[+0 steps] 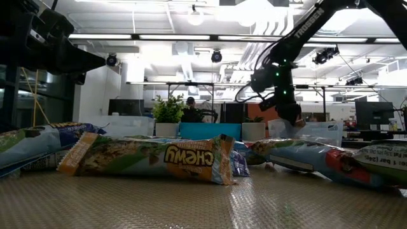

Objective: Pick and place Granola Bars by type
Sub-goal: Put the yellow granola bar into the right transparent bin

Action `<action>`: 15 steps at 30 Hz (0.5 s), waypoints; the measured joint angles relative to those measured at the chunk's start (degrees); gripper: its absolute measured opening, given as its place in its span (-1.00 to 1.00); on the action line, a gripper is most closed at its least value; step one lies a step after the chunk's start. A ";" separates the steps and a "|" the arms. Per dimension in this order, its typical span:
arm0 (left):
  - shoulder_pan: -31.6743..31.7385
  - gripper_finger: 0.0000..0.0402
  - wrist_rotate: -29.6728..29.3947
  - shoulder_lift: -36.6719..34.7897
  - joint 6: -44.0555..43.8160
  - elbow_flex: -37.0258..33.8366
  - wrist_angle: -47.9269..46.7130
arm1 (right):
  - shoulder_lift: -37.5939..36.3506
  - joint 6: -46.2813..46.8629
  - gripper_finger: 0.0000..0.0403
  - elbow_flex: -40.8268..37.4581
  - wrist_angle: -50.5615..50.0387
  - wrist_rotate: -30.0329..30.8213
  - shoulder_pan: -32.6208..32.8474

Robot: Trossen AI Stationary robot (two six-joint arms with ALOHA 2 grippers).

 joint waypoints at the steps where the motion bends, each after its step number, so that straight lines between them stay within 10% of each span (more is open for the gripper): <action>1: -0.01 -0.99 0.00 0.00 -0.01 -0.01 0.00 | 0.01 0.00 -0.78 0.00 0.02 0.05 -0.03; 15: 0.00 -0.99 0.00 0.01 0.01 -0.01 0.00 | -0.10 4.59 -0.49 0.00 -4.57 5.48 0.05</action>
